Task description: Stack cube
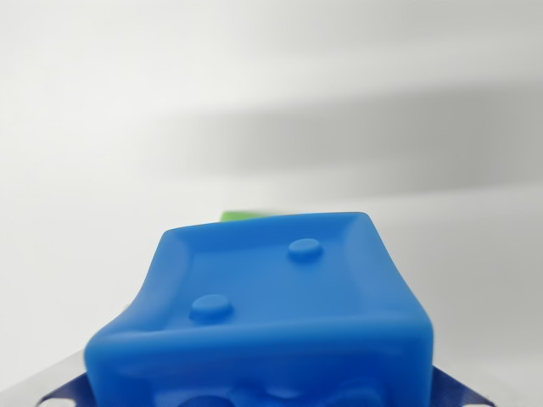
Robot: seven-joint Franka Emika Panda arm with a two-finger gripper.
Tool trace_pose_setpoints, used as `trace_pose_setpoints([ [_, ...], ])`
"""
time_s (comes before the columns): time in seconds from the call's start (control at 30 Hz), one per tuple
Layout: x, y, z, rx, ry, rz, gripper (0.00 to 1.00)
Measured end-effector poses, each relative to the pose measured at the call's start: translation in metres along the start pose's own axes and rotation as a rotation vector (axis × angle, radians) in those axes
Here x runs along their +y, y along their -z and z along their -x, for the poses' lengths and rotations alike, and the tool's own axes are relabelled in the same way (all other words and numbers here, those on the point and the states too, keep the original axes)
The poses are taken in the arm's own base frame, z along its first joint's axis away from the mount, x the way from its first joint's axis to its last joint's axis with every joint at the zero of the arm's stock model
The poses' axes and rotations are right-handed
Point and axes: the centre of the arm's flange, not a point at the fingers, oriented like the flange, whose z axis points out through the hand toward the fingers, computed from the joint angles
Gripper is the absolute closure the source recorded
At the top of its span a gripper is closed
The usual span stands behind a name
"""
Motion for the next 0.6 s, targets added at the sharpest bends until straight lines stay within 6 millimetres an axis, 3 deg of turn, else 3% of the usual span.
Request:
trace_pose_setpoints([
  [0.6, 0.019, 0.007, 0.027, 0.005, -0.025, -0.002, 1.00],
])
